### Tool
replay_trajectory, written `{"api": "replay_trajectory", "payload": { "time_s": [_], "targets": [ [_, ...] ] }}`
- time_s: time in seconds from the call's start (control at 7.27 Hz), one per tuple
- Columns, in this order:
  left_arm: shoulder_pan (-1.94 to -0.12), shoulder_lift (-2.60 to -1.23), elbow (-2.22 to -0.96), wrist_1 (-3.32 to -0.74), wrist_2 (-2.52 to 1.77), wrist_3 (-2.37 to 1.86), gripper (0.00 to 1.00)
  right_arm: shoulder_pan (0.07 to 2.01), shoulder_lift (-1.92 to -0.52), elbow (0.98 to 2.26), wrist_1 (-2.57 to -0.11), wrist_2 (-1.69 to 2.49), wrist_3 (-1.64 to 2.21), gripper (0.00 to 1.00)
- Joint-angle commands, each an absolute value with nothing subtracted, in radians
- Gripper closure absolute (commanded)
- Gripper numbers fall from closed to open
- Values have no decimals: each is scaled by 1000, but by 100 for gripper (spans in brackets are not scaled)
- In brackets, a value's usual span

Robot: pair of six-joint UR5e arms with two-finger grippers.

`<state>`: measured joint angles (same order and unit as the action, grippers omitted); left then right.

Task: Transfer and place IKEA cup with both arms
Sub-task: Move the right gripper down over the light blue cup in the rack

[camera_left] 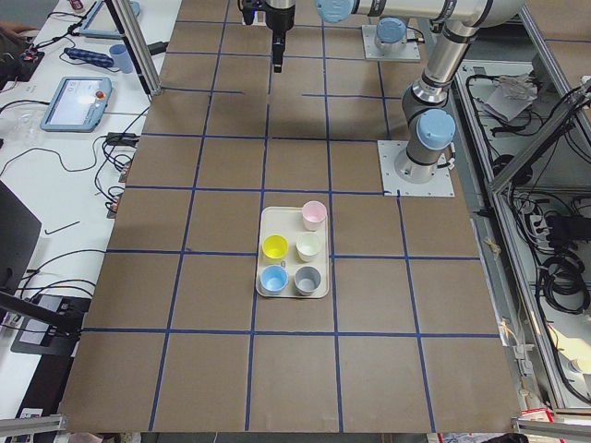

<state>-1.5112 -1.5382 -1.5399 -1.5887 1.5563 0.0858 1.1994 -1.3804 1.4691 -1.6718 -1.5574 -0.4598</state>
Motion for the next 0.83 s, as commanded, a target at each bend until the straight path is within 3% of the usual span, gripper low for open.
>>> {"api": "replay_trajectory", "payload": {
  "time_s": [0.0, 0.69],
  "targets": [
    [-1511, -1537, -1543, -1589, 1555, 86, 0, 1151, -1291, 1488, -1742, -1543, -498, 0],
    [-1511, -1537, -1546, -1588, 1554, 86, 0, 1120, -1232, 1575, -1848, -1560, -517, 0]
  ]
}}
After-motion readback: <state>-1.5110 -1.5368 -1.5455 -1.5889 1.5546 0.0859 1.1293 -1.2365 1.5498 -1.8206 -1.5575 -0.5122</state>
